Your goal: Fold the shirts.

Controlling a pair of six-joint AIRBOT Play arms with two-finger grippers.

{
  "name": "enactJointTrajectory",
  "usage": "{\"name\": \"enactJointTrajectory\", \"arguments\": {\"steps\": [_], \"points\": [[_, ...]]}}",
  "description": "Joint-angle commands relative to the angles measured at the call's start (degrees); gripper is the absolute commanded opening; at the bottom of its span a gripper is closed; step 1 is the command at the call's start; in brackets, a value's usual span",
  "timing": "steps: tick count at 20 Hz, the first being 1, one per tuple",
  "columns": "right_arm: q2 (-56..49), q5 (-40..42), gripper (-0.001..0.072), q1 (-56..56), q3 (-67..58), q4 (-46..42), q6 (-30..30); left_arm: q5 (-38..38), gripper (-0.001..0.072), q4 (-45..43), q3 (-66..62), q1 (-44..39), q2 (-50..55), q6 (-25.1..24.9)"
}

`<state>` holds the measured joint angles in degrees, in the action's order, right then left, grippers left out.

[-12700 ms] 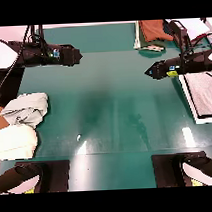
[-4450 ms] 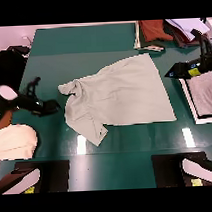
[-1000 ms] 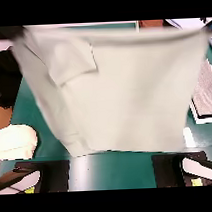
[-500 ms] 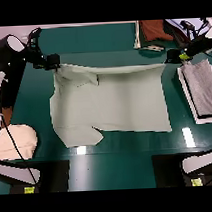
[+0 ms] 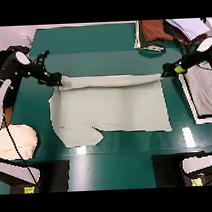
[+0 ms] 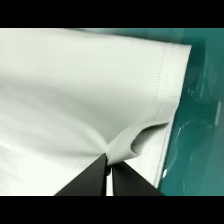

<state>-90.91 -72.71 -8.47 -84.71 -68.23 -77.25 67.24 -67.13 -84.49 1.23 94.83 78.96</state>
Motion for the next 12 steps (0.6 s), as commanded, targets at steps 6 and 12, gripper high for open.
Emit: {"name": "enactJointTrajectory", "arguments": {"steps": [6,12], "points": [[7.2,-3.8,0.0448,-0.9,4.2,8.5,1.7,6.9,0.0499,-5.1,7.4,0.1,-11.3,2.3],[24.1,-4.6,0.0449,-0.4,17.6,8.7,3.5,3.4,0.0499,-7.2,39.8,0.1,-36.4,8.4]]}}
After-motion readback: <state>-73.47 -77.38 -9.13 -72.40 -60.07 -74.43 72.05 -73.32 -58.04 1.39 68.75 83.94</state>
